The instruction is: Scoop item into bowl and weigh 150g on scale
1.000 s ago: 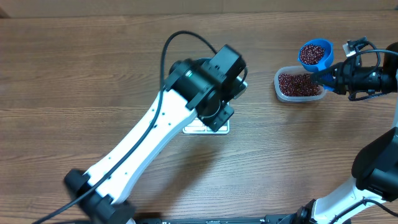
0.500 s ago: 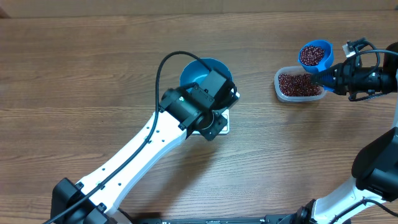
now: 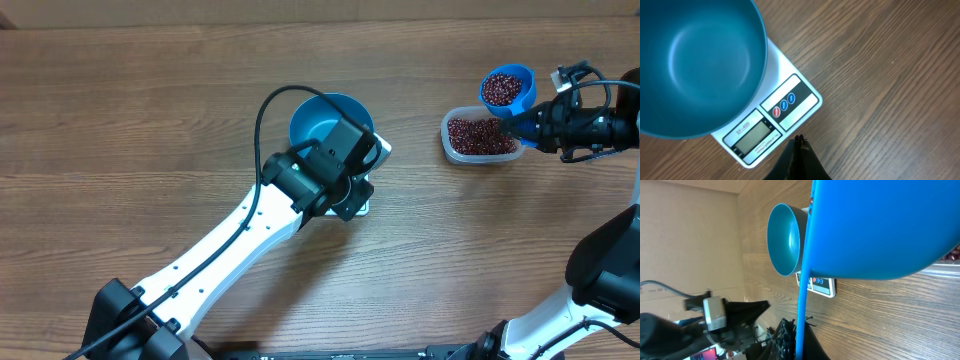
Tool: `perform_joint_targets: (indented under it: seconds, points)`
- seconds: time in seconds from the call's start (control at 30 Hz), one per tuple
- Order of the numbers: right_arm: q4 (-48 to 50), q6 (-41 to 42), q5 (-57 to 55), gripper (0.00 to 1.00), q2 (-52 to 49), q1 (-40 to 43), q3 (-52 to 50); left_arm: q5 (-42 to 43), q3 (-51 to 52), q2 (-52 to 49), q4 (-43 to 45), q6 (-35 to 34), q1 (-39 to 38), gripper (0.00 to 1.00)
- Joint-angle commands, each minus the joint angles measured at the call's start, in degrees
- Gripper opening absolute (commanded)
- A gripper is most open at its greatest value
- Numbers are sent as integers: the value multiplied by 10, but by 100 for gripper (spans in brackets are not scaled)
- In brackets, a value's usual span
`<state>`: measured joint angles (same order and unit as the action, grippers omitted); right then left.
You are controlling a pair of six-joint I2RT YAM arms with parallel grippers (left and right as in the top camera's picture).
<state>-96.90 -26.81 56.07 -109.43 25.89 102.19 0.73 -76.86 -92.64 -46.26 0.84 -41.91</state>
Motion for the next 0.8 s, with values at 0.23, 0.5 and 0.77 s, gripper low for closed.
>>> perform_joint_targets:
  seconds: [0.23, 0.5, 0.77]
  points:
    - [4, -7, 9, 4, 21, 2, 3, 6, 90, 0, 62, 35, 4, 4]
    - [4, -7, 9, 4, 21, 2, 3, 5, 130, 0, 129, 35, 4, 4]
    - [4, -7, 9, 4, 21, 2, 3, -1, 134, -15, 156, 35, 8, 4]
